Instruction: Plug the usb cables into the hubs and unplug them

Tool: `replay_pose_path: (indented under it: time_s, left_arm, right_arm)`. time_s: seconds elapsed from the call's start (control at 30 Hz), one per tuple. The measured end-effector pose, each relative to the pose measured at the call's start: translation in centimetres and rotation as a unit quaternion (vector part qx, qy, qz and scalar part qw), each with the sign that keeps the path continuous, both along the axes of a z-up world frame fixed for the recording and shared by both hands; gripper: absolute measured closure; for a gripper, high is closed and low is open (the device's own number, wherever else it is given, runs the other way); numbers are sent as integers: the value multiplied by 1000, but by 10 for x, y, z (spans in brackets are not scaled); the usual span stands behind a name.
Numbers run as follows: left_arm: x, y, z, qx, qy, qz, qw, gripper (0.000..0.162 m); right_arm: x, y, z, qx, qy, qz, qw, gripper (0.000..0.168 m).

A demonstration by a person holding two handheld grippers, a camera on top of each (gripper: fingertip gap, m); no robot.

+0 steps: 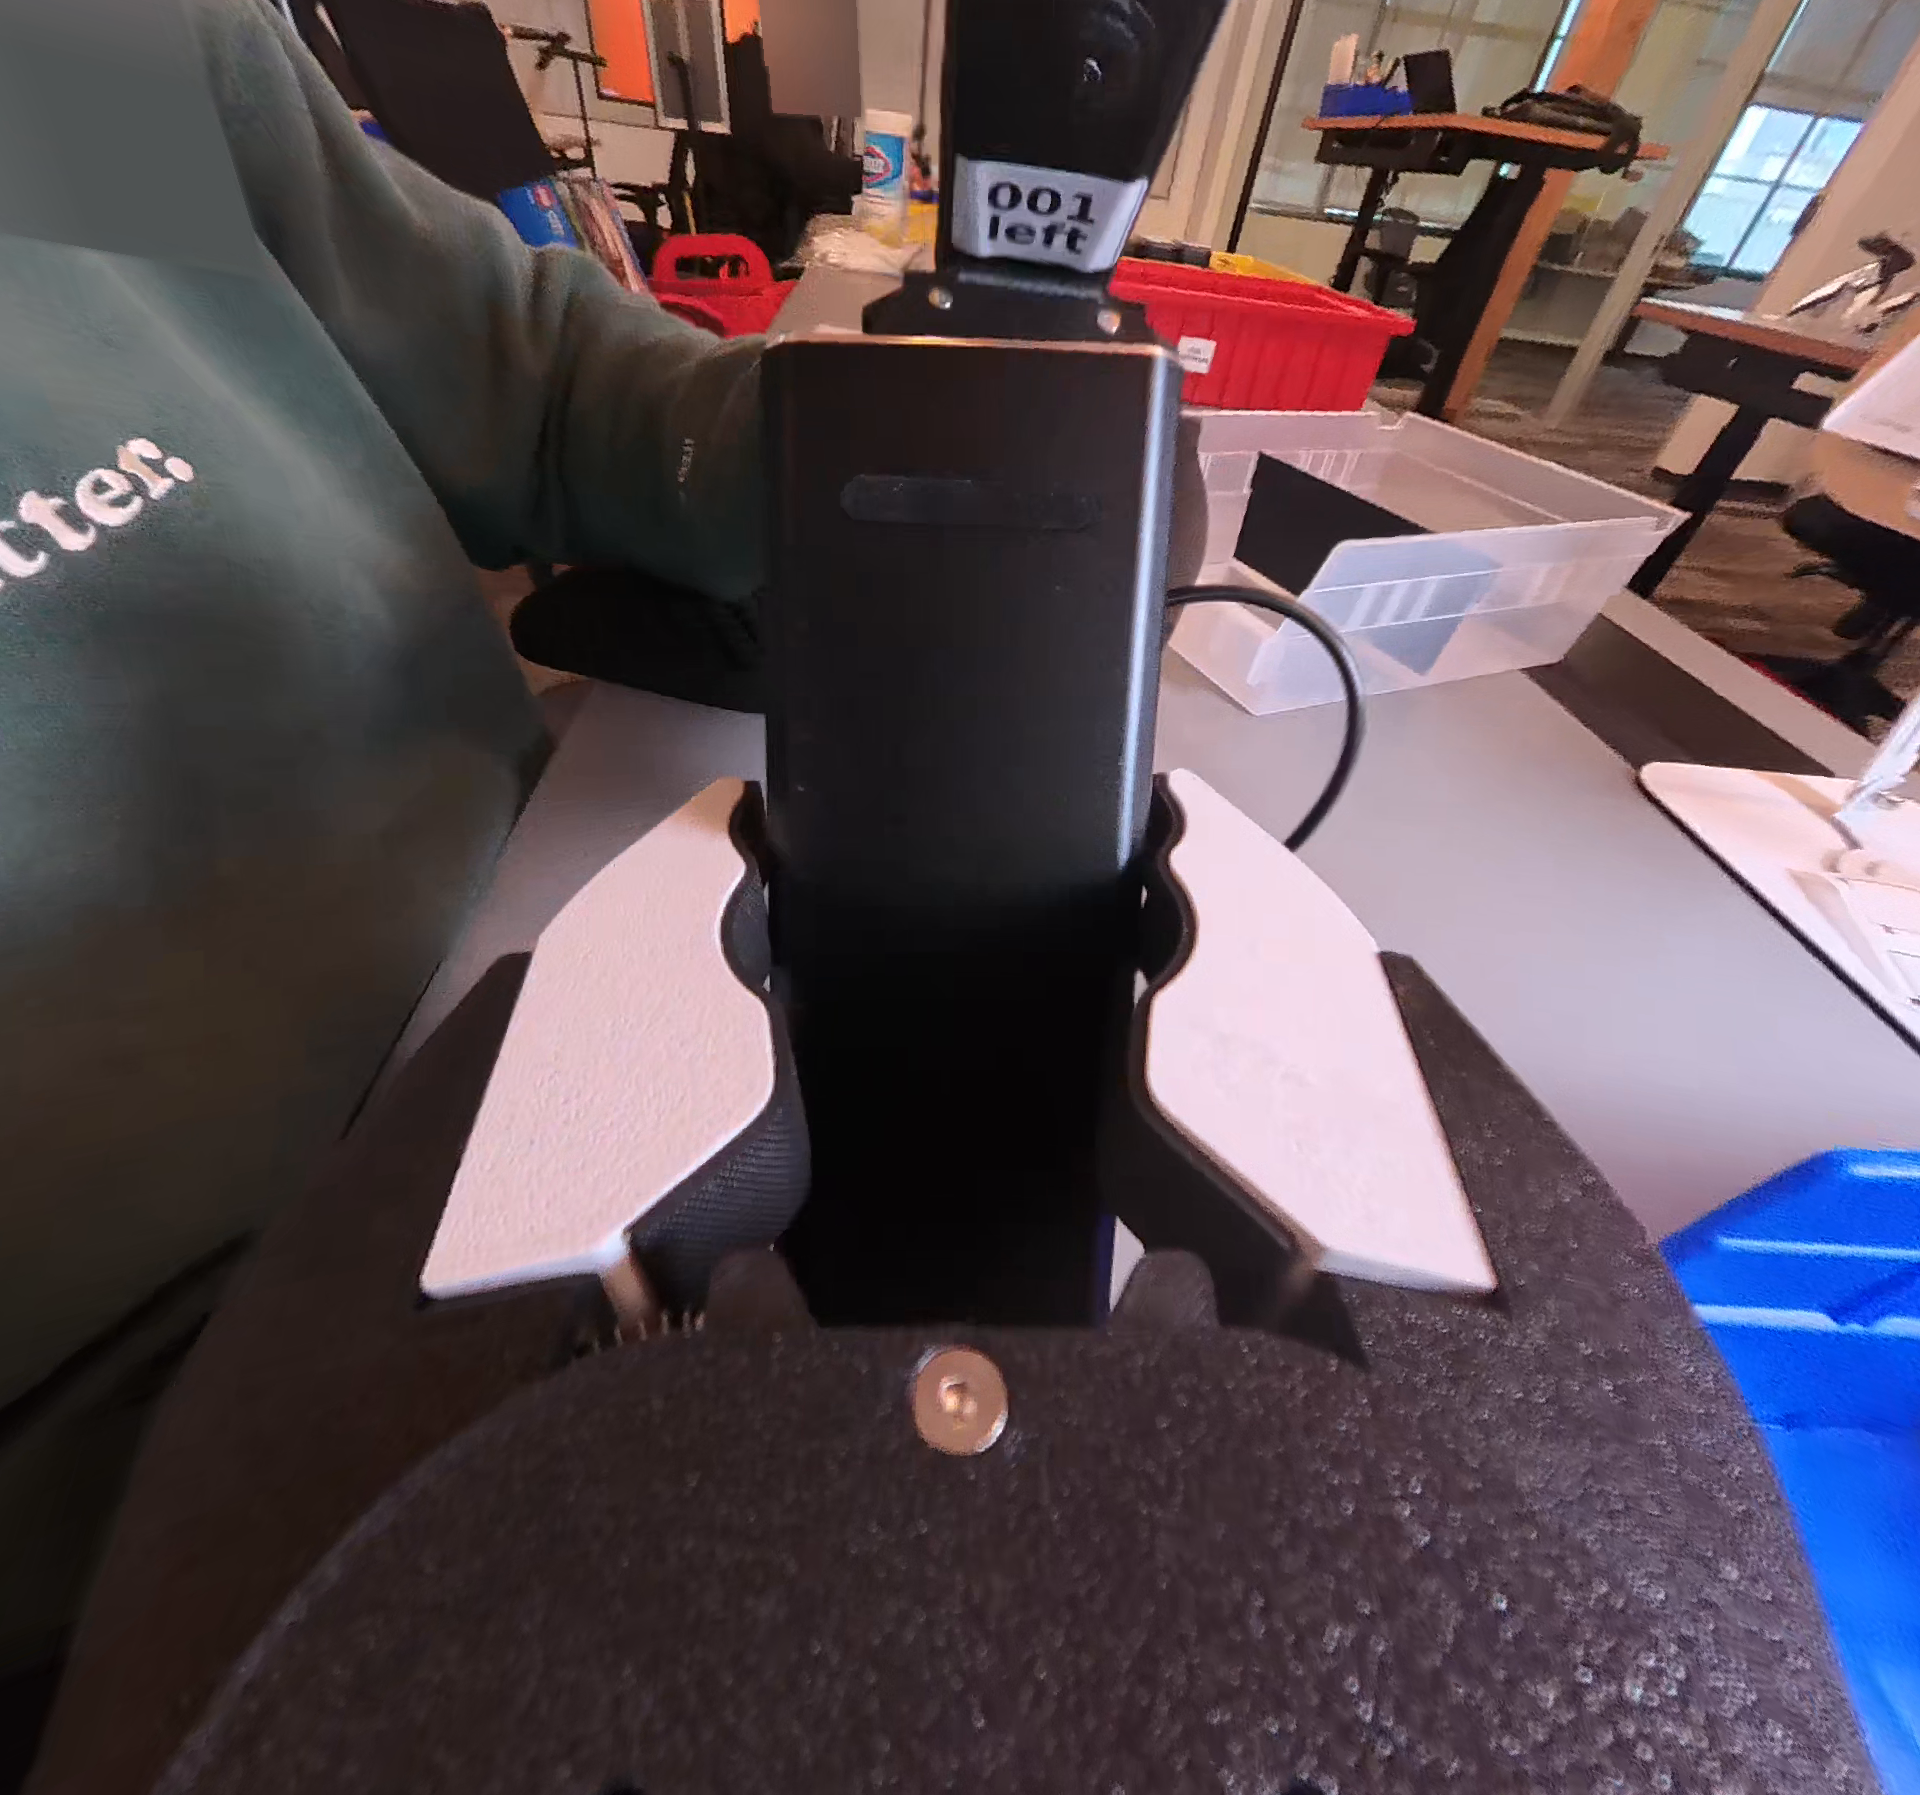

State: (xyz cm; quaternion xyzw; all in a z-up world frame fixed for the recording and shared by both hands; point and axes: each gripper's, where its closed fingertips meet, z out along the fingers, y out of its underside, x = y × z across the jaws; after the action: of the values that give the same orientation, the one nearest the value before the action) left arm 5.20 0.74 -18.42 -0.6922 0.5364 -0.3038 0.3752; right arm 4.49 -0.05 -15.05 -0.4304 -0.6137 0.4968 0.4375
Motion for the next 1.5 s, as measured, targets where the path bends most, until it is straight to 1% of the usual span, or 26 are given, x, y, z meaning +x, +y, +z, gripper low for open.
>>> replay_pose_path:
  time_s: [0.1, 0.2, 0.23, 0.27, 0.33, 0.5, 0.6, 0.67, 0.73, 0.87, 1.0, 1.03, 1.07, 1.17, 1.27, 1.37, 1.47, 1.5]
  left_arm:
    - [5, -1, 8, 15, -37, -7, 999, 157]
    - [10, -3, 15, 43, -43, -19, 998, 156]
    - [13, -3, 17, 49, -50, -19, 997, 146]
    - [16, -4, 18, 49, -53, -21, 997, 143]
    - [19, -4, 14, 57, -38, -25, 997, 149]
    - [15, -2, 8, 58, -5, -10, 998, 150]
    - [13, -3, 10, 49, -9, -13, 999, 150]
    - [12, -2, 5, 62, 9, -17, 998, 151]
    - [13, -5, 4, 56, -2, -21, 998, 151]
    - [10, -4, 9, 60, -14, -16, 998, 151]
    - [-4, 1, 23, 56, -40, 2, 998, 151]
    - [-8, 2, 25, 62, -37, 6, 997, 155]
    - [-11, 2, 24, 63, -34, 8, 997, 156]
    - [-16, -1, 15, 60, -28, 13, 998, 156]
    - [-19, -3, 13, 55, -42, 18, 997, 156]
    - [-20, -4, 11, 60, -42, 19, 997, 156]
    - [-22, -5, 8, 52, -48, 21, 997, 157]
    - [-22, -5, 7, 53, -52, 22, 997, 157]
  right_arm:
    - [5, -1, 11, -5, 20, 2, 1000, 99]
    - [10, -2, 20, -35, 47, 19, 998, 99]
    - [11, -2, 22, -44, 53, 24, 997, 99]
    - [11, -3, 22, -51, 54, 30, 997, 99]
    - [9, -7, 21, -56, 53, 39, 996, 99]
    - [8, -4, 11, -43, 22, 30, 998, 99]
    - [6, -6, 9, -50, 22, 38, 998, 99]
    - [5, -6, 4, -35, 8, 38, 999, 99]
    - [5, -10, 5, -38, 12, 49, 998, 98]
    - [3, -8, 4, -6, -1, 35, 999, 98]
    - [0, 4, -4, 5, -24, -10, 1000, 100]
    - [-2, 6, -8, 11, -34, -20, 999, 99]
    - [-3, 7, -11, 11, -38, -23, 999, 99]
    - [-9, 3, -16, 5, -48, -15, 999, 99]
    - [-13, 1, -21, 6, -62, -15, 998, 98]
    - [-16, 0, -39, -5, -113, -12, 993, 90]
    - [-17, -3, -53, 6, -144, -7, 990, 94]
    - [-18, -3, -54, 11, -142, -8, 990, 95]
